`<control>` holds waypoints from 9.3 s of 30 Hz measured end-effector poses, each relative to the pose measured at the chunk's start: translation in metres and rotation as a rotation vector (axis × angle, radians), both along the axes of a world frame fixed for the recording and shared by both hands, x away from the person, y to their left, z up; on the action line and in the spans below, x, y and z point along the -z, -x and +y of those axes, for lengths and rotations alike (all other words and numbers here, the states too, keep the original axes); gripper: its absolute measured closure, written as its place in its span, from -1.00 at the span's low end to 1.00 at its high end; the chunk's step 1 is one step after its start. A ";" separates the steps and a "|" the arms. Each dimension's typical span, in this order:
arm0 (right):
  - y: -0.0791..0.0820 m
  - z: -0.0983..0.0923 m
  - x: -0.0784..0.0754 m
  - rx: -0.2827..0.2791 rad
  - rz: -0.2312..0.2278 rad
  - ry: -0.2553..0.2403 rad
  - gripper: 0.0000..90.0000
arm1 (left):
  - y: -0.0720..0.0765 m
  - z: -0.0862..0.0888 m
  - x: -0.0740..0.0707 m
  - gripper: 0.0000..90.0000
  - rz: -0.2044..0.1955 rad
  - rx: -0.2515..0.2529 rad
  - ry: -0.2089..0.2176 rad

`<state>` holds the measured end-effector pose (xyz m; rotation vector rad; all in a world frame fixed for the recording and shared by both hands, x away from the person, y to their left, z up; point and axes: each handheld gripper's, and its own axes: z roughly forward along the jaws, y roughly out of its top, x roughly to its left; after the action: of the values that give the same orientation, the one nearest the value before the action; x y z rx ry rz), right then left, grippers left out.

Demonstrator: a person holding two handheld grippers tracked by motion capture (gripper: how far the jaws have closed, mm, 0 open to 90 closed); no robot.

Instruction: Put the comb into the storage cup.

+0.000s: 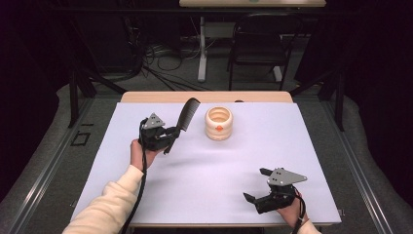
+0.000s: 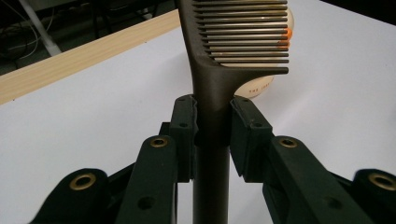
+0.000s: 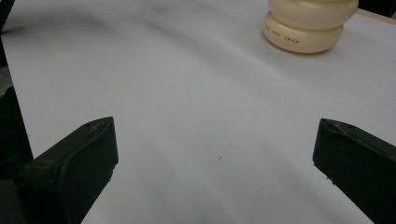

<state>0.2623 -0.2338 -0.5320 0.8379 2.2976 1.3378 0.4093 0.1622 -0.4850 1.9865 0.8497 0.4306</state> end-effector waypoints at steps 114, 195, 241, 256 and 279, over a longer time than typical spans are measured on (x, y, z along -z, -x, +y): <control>-0.001 -0.001 0.001 -0.003 0.011 0.006 -1.00 | -0.051 -0.056 -0.028 0.60 -0.090 -0.052 0.069; 0.001 -0.002 0.000 -0.006 0.012 -0.015 -1.00 | -0.076 -0.102 -0.043 0.60 -0.151 -0.042 0.125; 0.002 -0.003 0.000 -0.015 0.009 -0.016 -1.00 | -0.086 -0.137 -0.048 0.60 -0.177 -0.017 0.186; 0.002 -0.003 0.000 -0.016 0.007 -0.020 -1.00 | -0.091 -0.139 -0.034 0.60 -0.153 -0.030 0.227; 0.002 -0.003 0.000 -0.015 0.010 -0.018 -1.00 | -0.092 -0.141 -0.016 0.60 -0.126 -0.024 0.225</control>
<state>0.2602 -0.2366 -0.5319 0.8360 2.3072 1.3654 0.5018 0.0215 -0.4685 1.7259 0.8066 0.4495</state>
